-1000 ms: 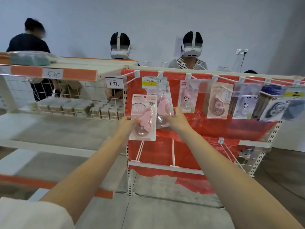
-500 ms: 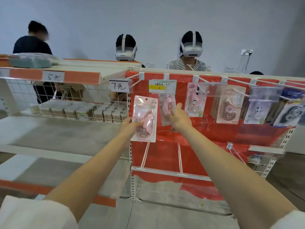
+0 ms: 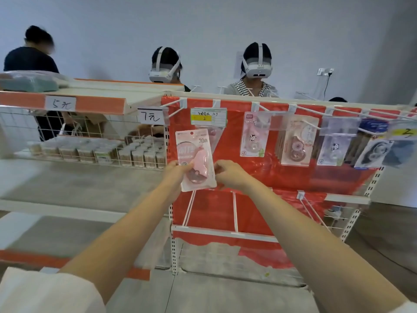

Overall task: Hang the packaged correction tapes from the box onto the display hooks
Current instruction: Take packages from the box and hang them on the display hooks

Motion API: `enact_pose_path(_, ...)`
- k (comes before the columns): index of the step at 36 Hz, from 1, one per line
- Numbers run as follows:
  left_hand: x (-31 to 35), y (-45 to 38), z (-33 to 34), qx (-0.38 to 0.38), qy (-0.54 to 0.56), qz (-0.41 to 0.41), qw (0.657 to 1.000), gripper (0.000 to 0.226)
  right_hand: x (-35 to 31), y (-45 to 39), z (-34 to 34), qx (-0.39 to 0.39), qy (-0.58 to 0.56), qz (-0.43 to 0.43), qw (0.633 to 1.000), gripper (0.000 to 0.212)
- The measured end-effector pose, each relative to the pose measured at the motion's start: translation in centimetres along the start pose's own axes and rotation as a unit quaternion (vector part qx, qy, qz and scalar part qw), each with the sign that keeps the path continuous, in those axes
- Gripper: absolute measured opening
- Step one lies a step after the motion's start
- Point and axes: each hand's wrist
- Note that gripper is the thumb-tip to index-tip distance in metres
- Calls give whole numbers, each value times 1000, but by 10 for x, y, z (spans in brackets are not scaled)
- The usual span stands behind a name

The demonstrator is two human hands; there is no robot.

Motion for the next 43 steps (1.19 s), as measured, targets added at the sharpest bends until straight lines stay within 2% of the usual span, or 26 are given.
enact_pose_path(3, -1, 7, 6, -6, 13, 8, 1000, 33, -6, 15, -2, -68, -189, 25, 979, 25)
enact_pose_path(6, -3, 16, 9, -19, -30, 30, 999, 37, -5, 24, -1, -75, -248, 17, 966, 38)
enact_pose_path(8, -3, 25, 12, -35, -79, 37, 996, 38, -3, 28, 1, -37, -248, 16, 968, 44)
enact_pose_path(13, -8, 46, 18, -97, -161, 42, 981, 16, 5, 34, 3, 42, -254, 2, 966, 31)
enact_pose_path(16, -15, 54, 17, -114, -214, 27, 970, 31, 8, 37, 2, 74, -236, -14, 969, 33)
enact_pose_path(19, -19, 62, 20, -114, -242, 30, 963, 26, 9, 40, 1, 105, -211, -35, 971, 30)
enact_pose_path(28, -22, 81, 21, -90, -323, 56, 940, 18, 8, 39, -8, 112, -237, -2, 965, 38)
enact_pose_path(33, -20, 84, 13, -91, -419, 103, 897, 17, 2, 34, -13, 117, -248, -1, 961, 38)
enact_pose_path(36, -18, 80, 10, -94, -503, 138, 848, 18, 3, 29, -14, 138, -200, -5, 970, 40)
enact_pose_path(39, -16, 72, 10, -113, -571, 161, 797, 20, 5, 27, -15, 132, -211, 6, 969, 40)
enact_pose_path(43, -15, 58, 18, -135, -594, 187, 771, 18, 16, 26, -14, 142, -226, 23, 964, 33)
Point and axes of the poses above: each hand's wrist, its own y-axis away from the middle knuckle, its own z-axis out of the palm, x = y × z, and after that the axes turned 7 degrees about y, right-handed
